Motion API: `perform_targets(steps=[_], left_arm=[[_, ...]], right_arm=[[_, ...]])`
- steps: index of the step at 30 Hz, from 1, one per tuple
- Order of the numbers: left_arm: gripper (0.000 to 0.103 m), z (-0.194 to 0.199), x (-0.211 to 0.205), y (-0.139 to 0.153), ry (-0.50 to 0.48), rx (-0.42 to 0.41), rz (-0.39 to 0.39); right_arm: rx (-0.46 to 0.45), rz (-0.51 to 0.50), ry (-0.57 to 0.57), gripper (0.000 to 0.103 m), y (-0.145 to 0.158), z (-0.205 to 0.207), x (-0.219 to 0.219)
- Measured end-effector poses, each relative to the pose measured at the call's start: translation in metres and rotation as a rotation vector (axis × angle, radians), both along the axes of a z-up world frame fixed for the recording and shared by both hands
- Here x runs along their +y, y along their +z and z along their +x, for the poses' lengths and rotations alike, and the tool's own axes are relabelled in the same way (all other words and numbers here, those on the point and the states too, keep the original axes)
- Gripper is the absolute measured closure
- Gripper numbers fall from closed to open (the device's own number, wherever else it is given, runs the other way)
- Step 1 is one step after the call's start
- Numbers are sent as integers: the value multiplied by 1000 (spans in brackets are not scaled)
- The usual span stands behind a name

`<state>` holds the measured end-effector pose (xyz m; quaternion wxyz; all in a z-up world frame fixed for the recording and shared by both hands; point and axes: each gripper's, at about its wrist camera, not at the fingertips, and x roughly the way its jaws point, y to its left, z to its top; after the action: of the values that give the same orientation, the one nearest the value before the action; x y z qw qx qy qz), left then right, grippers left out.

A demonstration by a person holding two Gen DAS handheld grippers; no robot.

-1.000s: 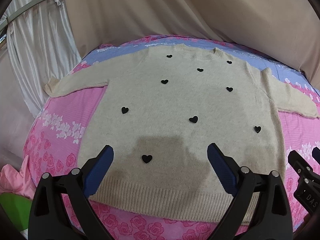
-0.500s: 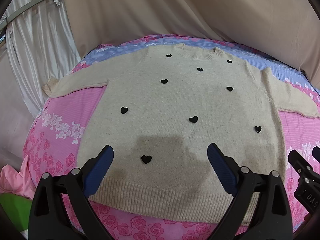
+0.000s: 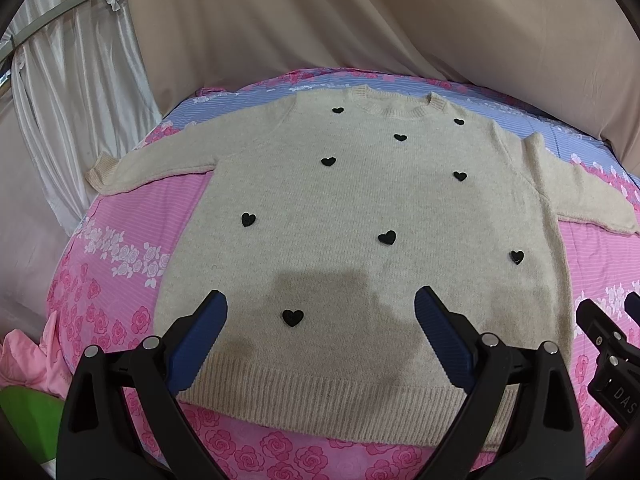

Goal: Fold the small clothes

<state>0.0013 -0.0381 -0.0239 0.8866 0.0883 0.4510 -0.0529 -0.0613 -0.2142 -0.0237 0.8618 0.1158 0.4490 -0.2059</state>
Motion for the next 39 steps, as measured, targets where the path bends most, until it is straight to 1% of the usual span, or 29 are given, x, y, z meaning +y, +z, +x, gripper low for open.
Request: perform_targets(steps=[6, 9, 11, 13, 16, 18, 19, 21, 22, 25, 26, 27, 30, 32, 33, 34, 36, 38, 39], left_arm=[[11, -1, -1, -5, -2, 8, 2], [10, -2, -5, -6, -8, 16, -10], [10, -2, -8, -4, -11, 16, -27], [9, -2, -12, 0, -9, 12, -52], [8, -2, -21, 5, -2, 16, -92], [8, -2, -29, 5, 7, 26, -110], [8, -2, -33, 5, 10, 31, -116], [8, -2, -42, 3, 17, 40, -120], [8, -2, -46, 3, 18, 42, -118], [8, -3, -59, 0, 28, 49, -100], [7, -4, -64, -2, 33, 53, -92], [7, -4, -66, -3, 37, 57, -88], [7, -7, -73, -8, 48, 68, -71], [7, -9, -76, -11, 50, 74, -59], [7, -9, -77, -12, 51, 76, -54], [7, -10, -79, -13, 51, 80, -49], [7, -9, -80, -14, 51, 85, -42], [7, -10, -82, -15, 45, 85, -36], [7, -10, -83, -15, 42, 84, -34]], right_arm=[[8, 11, 0, 15, -5, 0, -8], [-5, 37, -41, 16, -11, -3, -36], [-12, 56, -114, 16, -14, -9, -71], [-34, 79, -206, 16, -15, -17, -116], [-27, 32, -345, 16, -17, -26, -200], [-20, 15, -398, 16, -21, -29, -249], [-27, 17, -423, 16, -24, -30, -279], [-24, 19, -464, 16, -32, -28, -325], [-19, 35, -486, 17, -38, -27, -352], [-10, 102, -569, 19, -58, -29, -415], [-6, 121, -599, 23, -64, -30, -429], [-7, 141, -633, 25, -71, -33, -445], [-20, 196, -705, 26, -86, -39, -473], [-42, 239, -720, 30, -96, -41, -483], [-52, 255, -719, 36, -99, -41, -486], [-69, 243, -721, 36, -98, -41, -486], [-100, 254, -709, 38, -99, -38, -489], [-139, 288, -685, 54, -98, -34, -493], [-160, 331, -664, 81, -99, -32, -495]])
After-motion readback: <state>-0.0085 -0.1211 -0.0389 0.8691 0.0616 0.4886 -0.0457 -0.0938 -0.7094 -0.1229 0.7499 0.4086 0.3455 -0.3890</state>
